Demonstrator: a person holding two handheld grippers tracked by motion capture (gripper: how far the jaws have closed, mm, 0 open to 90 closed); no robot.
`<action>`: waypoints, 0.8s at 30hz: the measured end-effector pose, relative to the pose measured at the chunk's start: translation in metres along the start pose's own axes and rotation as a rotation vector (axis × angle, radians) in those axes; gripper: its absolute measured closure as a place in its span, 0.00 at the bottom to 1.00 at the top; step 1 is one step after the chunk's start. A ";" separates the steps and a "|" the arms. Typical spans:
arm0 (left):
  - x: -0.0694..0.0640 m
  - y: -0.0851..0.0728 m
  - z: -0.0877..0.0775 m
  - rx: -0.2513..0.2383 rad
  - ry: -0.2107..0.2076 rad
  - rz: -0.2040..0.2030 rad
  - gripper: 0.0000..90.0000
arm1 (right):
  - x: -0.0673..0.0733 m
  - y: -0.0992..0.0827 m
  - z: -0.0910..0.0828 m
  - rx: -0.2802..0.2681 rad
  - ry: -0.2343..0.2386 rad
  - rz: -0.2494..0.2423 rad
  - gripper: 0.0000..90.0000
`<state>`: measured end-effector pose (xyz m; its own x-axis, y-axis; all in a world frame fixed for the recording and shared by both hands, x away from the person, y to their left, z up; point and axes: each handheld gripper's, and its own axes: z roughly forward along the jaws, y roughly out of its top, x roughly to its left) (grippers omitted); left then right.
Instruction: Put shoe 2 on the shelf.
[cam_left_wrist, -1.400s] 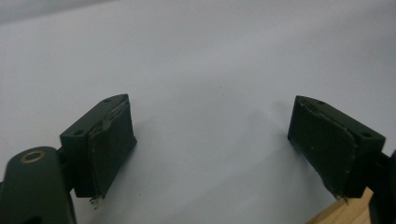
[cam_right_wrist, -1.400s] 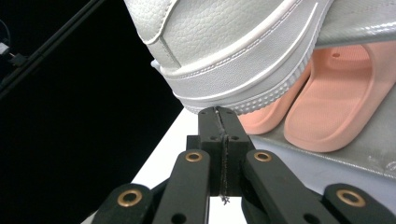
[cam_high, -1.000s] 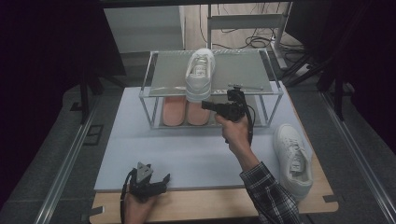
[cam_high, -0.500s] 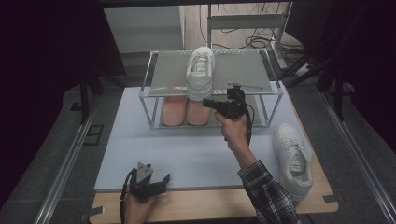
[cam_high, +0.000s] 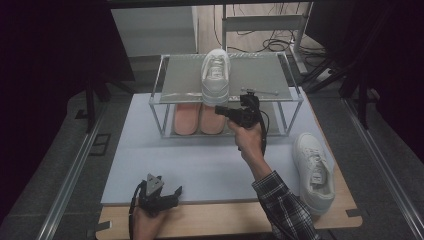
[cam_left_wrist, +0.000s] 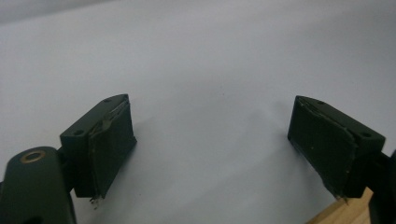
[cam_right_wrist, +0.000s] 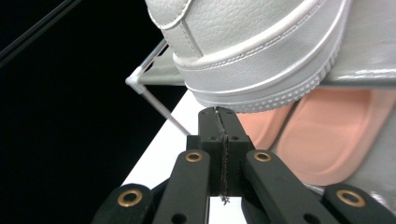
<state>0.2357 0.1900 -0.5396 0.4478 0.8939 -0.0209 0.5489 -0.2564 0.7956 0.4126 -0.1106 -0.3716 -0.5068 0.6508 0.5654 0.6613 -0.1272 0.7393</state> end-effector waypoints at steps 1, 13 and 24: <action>0.000 0.000 0.000 0.000 0.000 0.000 0.16 | -0.003 0.001 -0.001 -0.002 0.000 0.009 1.00; 0.000 0.000 0.000 0.001 0.000 0.001 0.16 | 0.002 0.008 0.017 0.012 -0.013 0.006 1.00; 0.000 0.000 0.000 0.000 -0.001 0.000 0.16 | 0.000 0.006 0.015 0.012 -0.012 -0.011 1.00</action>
<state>0.2357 0.1900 -0.5396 0.4482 0.8937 -0.0213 0.5487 -0.2562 0.7958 0.4250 -0.1007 -0.3725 -0.5080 0.6607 0.5527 0.6619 -0.1112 0.7413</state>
